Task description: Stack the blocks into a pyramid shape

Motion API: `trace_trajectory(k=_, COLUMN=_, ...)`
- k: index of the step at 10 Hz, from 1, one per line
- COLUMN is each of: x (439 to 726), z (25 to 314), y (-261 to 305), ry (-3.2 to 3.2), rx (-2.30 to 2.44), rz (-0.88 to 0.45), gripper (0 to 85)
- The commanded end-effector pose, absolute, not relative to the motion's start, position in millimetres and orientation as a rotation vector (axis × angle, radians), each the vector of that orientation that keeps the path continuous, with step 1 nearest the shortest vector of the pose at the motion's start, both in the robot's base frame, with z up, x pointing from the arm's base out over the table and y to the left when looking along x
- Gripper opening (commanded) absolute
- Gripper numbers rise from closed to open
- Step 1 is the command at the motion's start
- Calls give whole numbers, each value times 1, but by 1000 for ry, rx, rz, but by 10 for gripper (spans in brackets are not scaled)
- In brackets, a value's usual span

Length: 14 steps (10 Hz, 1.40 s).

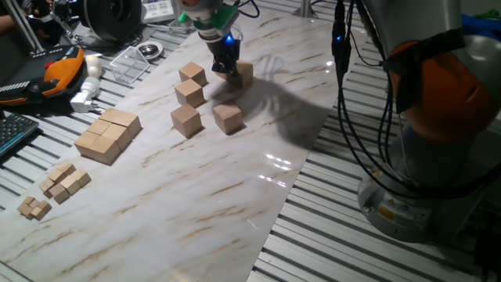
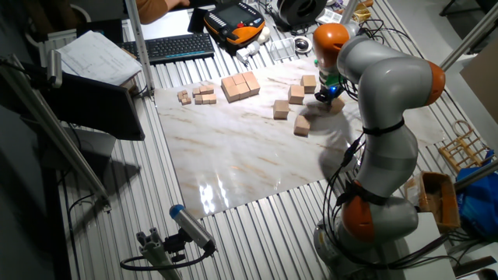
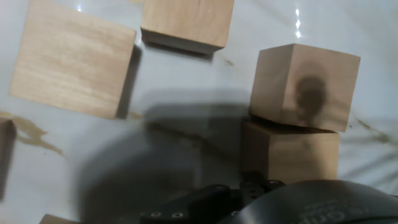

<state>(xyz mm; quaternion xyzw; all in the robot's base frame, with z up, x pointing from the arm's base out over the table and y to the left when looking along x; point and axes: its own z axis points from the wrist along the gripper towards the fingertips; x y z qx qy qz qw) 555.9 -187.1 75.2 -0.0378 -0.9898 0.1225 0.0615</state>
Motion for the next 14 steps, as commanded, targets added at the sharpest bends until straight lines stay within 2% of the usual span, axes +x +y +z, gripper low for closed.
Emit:
trace_trajectory(k=1, x=555, z=76, y=-184, ry=-2984, rx=-124, rz=334, gripper=0)
trace_trajectory(k=6, x=521, z=73, y=-166, ry=-2956, rx=-79, rz=417, gripper=0)
trace_trajectory(k=11, x=511, z=73, y=-189, ry=-2968, rx=-6, rz=430, gripper=0)
trace_trajectory(k=14, x=522, z=75, y=-200, ry=-2977, rx=22, rz=427, gripper=0)
